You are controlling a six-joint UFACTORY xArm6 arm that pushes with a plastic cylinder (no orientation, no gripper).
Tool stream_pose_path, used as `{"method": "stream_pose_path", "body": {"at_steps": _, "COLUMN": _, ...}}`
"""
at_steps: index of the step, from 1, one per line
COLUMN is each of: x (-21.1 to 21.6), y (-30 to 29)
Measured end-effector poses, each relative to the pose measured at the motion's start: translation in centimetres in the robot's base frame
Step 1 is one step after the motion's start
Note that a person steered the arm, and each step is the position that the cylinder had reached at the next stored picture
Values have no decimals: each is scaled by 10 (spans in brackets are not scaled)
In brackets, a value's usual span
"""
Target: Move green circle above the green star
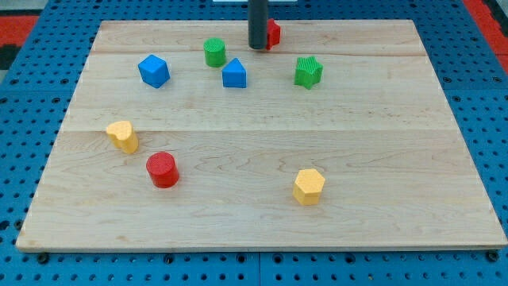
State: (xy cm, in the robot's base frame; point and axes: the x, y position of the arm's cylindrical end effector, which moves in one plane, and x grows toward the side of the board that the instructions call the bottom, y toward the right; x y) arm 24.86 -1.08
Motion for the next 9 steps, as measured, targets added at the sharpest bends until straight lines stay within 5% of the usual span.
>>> {"method": "stream_pose_path", "body": {"at_steps": 2, "x": -11, "y": -125}}
{"method": "stream_pose_path", "body": {"at_steps": 4, "x": 18, "y": -62}}
{"method": "stream_pose_path", "body": {"at_steps": 7, "x": 44, "y": -42}}
{"method": "stream_pose_path", "body": {"at_steps": 9, "x": 40, "y": 48}}
